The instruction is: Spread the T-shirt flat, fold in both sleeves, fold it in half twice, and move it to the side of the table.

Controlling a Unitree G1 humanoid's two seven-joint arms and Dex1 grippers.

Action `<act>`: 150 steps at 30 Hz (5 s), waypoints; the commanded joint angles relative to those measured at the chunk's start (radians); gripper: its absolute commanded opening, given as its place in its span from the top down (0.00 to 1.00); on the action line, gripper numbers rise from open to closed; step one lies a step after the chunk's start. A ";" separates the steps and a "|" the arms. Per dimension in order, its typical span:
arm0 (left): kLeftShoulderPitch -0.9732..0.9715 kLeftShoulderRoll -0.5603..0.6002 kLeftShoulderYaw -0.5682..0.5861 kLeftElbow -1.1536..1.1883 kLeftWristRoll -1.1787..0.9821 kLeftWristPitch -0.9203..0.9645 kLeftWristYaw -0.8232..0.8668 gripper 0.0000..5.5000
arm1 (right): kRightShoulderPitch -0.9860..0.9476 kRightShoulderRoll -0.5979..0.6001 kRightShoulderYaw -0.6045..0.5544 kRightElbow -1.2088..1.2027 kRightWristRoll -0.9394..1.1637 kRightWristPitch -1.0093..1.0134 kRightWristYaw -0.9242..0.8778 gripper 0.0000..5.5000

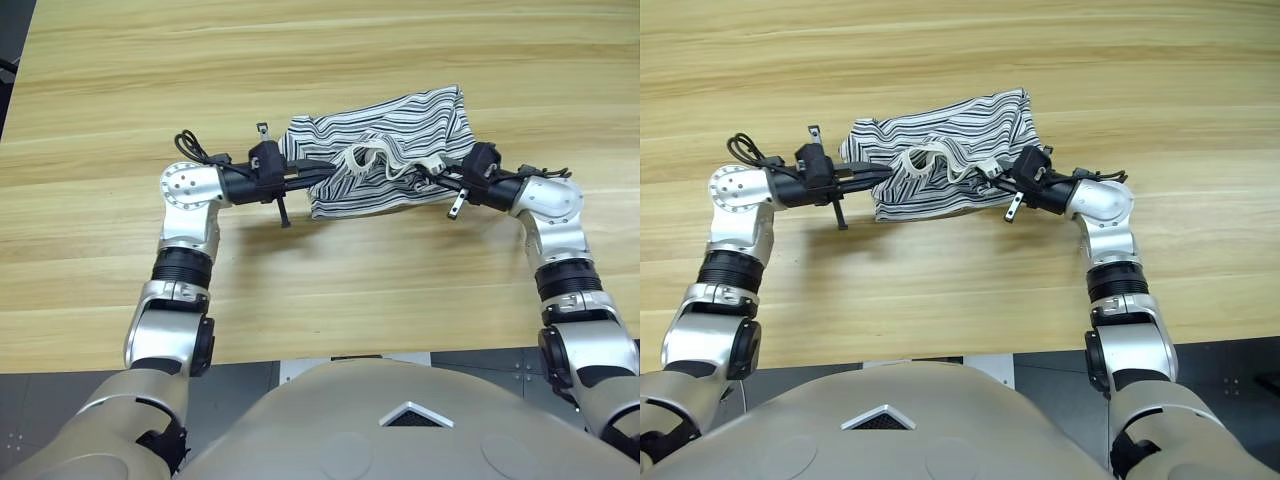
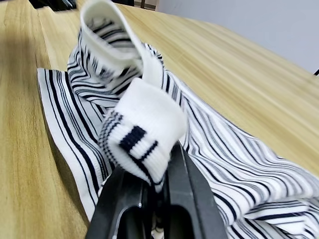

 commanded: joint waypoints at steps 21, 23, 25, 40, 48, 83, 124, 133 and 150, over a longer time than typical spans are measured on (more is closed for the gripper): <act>-0.031 -0.007 -0.053 0.051 0.092 0.057 0.071 0.70 | 0.049 -0.061 -0.024 -0.110 0.024 0.048 0.029 0.98; -0.022 0.000 -0.053 0.043 0.088 0.059 0.060 0.65 | 0.043 -0.059 -0.021 -0.105 0.021 0.047 0.028 0.98; -0.015 0.008 -0.052 0.033 0.083 0.061 0.051 0.60 | 0.040 -0.057 -0.019 -0.098 0.017 0.043 0.027 0.98; -0.074 -0.010 -0.082 0.203 0.239 -0.117 0.206 0.42 | 0.043 -0.051 -0.016 -0.104 0.018 0.041 0.025 0.98; -0.113 -0.049 -0.120 0.314 0.295 -0.178 0.237 0.42 | 0.047 -0.047 -0.015 -0.106 0.018 0.037 0.024 0.98; -0.170 -0.080 -0.043 0.318 0.135 -0.078 0.080 0.98 | -0.004 -0.049 -0.013 -0.046 -0.014 0.037 0.020 0.98; -0.083 0.256 -0.102 -0.251 0.341 -0.004 0.301 0.98 | -0.064 -0.250 0.035 -0.444 -0.034 0.336 0.035 0.98; -0.305 0.192 -0.206 0.187 0.667 -0.077 0.658 0.98 | -0.469 -0.082 0.310 0.207 -0.580 -0.058 -0.458 0.98; -0.515 0.000 -0.253 0.731 0.800 0.053 1.206 0.72 | -0.695 0.167 0.632 0.729 -1.029 0.044 -1.279 0.71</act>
